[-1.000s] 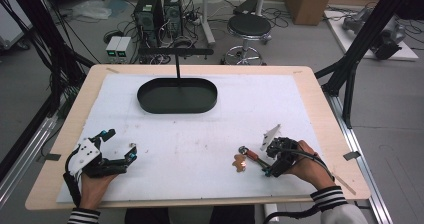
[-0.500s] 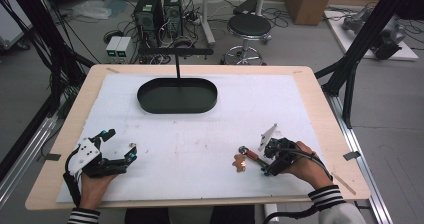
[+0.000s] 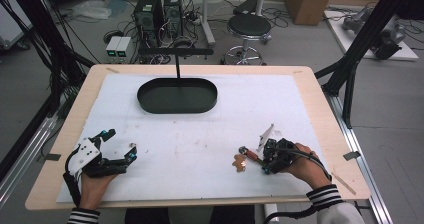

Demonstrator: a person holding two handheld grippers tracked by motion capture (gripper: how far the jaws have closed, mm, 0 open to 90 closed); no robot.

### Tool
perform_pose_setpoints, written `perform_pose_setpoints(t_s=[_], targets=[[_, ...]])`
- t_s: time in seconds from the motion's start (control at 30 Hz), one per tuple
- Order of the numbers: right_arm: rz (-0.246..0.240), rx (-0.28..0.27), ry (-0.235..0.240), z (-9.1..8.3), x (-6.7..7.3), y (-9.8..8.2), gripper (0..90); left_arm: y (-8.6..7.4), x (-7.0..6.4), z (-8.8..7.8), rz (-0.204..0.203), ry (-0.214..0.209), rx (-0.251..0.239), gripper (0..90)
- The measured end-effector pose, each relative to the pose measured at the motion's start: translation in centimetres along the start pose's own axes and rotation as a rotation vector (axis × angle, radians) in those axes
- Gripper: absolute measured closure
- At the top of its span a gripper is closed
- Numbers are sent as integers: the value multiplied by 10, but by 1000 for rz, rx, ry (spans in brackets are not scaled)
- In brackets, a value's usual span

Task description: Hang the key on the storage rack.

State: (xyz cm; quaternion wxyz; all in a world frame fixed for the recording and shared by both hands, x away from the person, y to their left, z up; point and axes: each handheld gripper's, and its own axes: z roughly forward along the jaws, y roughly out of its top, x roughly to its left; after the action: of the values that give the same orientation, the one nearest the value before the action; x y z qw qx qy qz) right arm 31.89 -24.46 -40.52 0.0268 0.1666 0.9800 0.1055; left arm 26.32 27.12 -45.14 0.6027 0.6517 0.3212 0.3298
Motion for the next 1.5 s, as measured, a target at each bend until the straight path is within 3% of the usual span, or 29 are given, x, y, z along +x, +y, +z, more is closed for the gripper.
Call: perform_pose_setpoints(t_s=[0.13, 0.2, 0.37, 0.57, 0.6, 0.7, 0.8, 0.87, 0.9, 1.03, 1.07, 1.1, 1.13, 1.17, 1.2, 1.23, 1.3, 1.33, 1.4, 1.5], targets=[[-8, 18, 6, 1, 1, 1, 724, 0, 0, 0, -2, -2, -2, 39], [-54, 54, -5, 1, 5, 7, 769, 0, 0, 0, -4, -1, -5, 39], [-48, 82, 3, 1, 5, 10, 790, 0, 0, -1, -4, 0, -8, 39], [-38, 40, -15, 0, 4, 6, 795, 0, 0, -1, -6, 5, -8, 39], [-32, 26, -27, -1, 4, 5, 796, 0, 0, -1, -3, 4, -8, 39], [-6, -44, 1, -6, -2, 2, 795, 0, 0, 0, -2, 8, 1, 39], [-3, -79, 3, -10, -3, 2, 796, 1, 0, 1, 2, 2, 6, 39], [-7, -124, -4, -14, -4, 2, 796, 1, 0, 1, 2, -6, 10, 39], [-8, -155, 14, -16, -5, 2, 795, 1, 1, 1, 1, -9, 15, 39], [-27, -241, -18, -23, -6, 1, 796, 2, 2, 3, -6, -33, 13, 39], [-31, -262, -26, -24, -6, 1, 796, 4, 2, 3, -25, -43, 3, 39], [-39, -320, -15, -27, -8, 1, 796, 8, 3, 4, -33, -73, 2, 39], [-32, -344, -13, -28, -7, 1, 796, 8, 3, 4, -33, -73, 2, 39], [-32, -344, -13, -28, -7, 1, 796, 11, 3, 5, -29, -84, 10, 39], [-51, -398, -29, -31, -7, 2, 796, 15, 4, 7, -21, -101, 33, 39], [-62, -412, -37, -32, -6, 3, 797, 18, 5, 9, -23, -110, 48, 39], [-95, -462, -36, -34, -6, 4, 796, 25, 7, 12, -45, -140, 89, 39], [-95, -462, -36, -34, -6, 4, 796, 29, 8, 14, -46, -154, 105, 39], [-120, -524, -26, -37, -6, 5, 795, 37, 10, 17, -46, -178, 125, 39], [-148, -580, -15, -41, -5, 9, 795, 49, 12, 22, -56, -249, 135, 39]])
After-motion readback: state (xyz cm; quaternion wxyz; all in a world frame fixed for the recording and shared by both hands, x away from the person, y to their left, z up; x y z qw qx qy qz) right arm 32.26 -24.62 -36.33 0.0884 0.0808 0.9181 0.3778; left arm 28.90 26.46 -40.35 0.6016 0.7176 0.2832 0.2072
